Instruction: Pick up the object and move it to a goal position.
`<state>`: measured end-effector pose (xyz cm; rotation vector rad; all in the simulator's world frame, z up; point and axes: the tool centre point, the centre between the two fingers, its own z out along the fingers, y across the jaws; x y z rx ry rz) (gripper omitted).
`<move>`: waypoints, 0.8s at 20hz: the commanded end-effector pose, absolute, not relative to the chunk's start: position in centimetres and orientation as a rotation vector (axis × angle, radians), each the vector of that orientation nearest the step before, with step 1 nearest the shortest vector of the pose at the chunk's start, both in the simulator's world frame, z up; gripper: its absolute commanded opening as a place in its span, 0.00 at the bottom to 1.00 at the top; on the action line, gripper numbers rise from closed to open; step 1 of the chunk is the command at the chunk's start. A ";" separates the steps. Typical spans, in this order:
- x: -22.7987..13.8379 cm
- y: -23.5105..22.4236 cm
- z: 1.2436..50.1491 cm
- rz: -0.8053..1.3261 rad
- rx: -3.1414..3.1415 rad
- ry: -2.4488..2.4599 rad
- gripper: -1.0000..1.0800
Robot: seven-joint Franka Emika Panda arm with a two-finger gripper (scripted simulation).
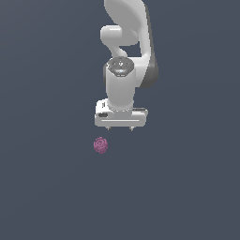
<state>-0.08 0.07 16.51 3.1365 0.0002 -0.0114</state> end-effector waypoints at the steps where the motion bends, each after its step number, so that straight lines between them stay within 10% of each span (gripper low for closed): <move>1: -0.1 0.1 16.5 -0.011 3.136 0.000 0.96; 16: 0.7 -0.2 18.1 0.013 3.130 0.026 0.96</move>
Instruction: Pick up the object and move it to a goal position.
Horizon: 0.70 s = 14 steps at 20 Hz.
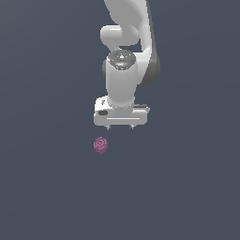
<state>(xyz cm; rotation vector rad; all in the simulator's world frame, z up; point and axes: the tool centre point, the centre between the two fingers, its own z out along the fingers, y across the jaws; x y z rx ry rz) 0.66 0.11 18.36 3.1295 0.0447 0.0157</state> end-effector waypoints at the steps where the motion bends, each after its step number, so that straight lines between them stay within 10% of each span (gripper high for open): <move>1: 0.8 -0.4 17.8 0.013 3.132 0.005 0.96; 14: 1.5 -7.7 11.0 0.002 3.098 -0.534 0.96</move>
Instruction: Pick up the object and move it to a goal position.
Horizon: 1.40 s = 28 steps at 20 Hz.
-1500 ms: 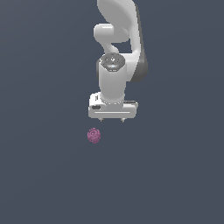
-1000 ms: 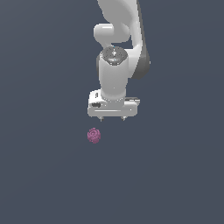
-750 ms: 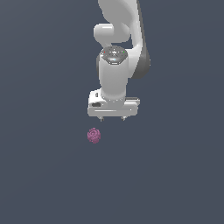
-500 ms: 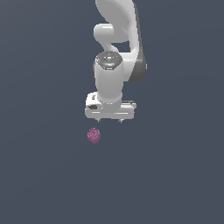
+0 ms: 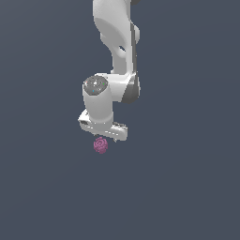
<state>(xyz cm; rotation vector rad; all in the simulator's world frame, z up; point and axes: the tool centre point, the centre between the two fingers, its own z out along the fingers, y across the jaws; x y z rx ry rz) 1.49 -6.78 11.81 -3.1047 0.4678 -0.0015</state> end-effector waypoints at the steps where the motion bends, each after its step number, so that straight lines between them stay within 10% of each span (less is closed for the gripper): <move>1: 1.5 -8.1 10.6 -0.001 -3.088 0.567 0.96; 27: 1.4 -9.9 3.9 0.000 -3.064 0.693 0.96; 28: 1.4 -9.9 3.9 0.000 -3.064 0.693 0.00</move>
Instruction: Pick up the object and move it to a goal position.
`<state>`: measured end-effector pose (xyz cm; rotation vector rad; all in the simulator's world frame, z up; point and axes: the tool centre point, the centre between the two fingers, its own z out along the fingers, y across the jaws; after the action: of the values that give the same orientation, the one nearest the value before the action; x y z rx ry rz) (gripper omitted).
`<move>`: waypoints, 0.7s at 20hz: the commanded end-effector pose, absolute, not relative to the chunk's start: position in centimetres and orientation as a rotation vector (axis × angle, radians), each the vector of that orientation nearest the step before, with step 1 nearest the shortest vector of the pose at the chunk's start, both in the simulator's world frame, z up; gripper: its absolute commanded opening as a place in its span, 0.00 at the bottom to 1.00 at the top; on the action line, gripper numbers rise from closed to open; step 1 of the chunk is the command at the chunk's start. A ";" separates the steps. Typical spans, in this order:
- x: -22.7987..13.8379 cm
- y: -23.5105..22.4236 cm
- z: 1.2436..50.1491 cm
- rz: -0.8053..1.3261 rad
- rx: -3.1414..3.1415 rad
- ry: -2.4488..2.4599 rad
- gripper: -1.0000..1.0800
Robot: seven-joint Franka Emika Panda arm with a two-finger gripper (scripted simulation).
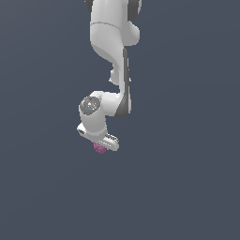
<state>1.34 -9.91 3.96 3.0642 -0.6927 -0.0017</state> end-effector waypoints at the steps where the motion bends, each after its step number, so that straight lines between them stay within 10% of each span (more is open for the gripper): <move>1: 1.4 -9.9 3.9 0.000 3.064 -0.693 0.00; 14: 1.1 -9.9 4.1 0.000 3.065 -0.693 0.00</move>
<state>1.25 -9.90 4.01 3.0648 -0.6926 -0.0009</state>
